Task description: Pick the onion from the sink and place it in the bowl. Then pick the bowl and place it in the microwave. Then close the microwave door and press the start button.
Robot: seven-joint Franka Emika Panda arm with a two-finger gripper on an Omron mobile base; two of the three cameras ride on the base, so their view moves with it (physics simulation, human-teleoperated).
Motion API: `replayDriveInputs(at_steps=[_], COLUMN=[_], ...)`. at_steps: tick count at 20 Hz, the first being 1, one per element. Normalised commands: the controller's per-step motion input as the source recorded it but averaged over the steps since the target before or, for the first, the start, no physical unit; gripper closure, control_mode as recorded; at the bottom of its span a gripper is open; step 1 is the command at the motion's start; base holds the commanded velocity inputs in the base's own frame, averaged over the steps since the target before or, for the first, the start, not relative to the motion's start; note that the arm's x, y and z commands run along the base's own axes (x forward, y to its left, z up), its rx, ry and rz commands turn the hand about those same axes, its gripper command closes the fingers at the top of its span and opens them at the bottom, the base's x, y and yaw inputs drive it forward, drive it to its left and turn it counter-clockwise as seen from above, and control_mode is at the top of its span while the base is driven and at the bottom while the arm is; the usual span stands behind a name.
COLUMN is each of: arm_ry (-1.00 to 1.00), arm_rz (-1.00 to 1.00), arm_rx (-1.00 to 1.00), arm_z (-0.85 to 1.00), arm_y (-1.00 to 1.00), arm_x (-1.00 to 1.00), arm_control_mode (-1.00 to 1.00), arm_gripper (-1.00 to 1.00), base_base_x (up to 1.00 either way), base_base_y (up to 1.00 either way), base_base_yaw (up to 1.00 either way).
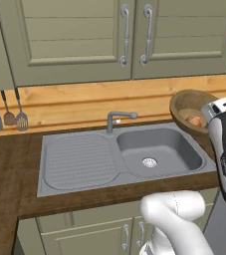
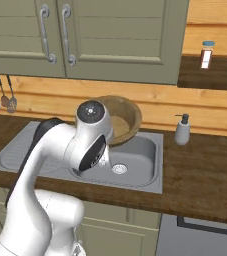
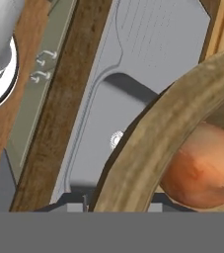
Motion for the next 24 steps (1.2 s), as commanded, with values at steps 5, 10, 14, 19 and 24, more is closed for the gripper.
replayDriveInputs(at_steps=[5, 10, 14, 19, 24], arm_ry=[0.00, 0.00, 0.00, 0.00, 0.00], arm_rz=[0.00, 0.00, 0.00, 0.00, 0.00], arm_rx=[0.00, 0.00, 0.00, 0.00, 0.00], arm_z=[0.10, 0.00, 0.00, 0.00, 0.00], arm_y=[0.19, 0.00, 0.00, 0.00, 0.00], arm_x=[-0.01, 0.00, 0.00, 0.00, 0.00], arm_control_mode=[1.00, 1.00, 1.00, 1.00, 1.00], arm_gripper=[1.00, 1.00, 1.00, 1.00, 1.00], base_base_x=[-0.09, -0.64, -0.28, 0.00, 0.00], base_base_y=[0.31, -0.02, -0.08, 0.00, -0.06], base_base_yaw=[0.00, -0.19, -0.82, -1.00, -0.98])
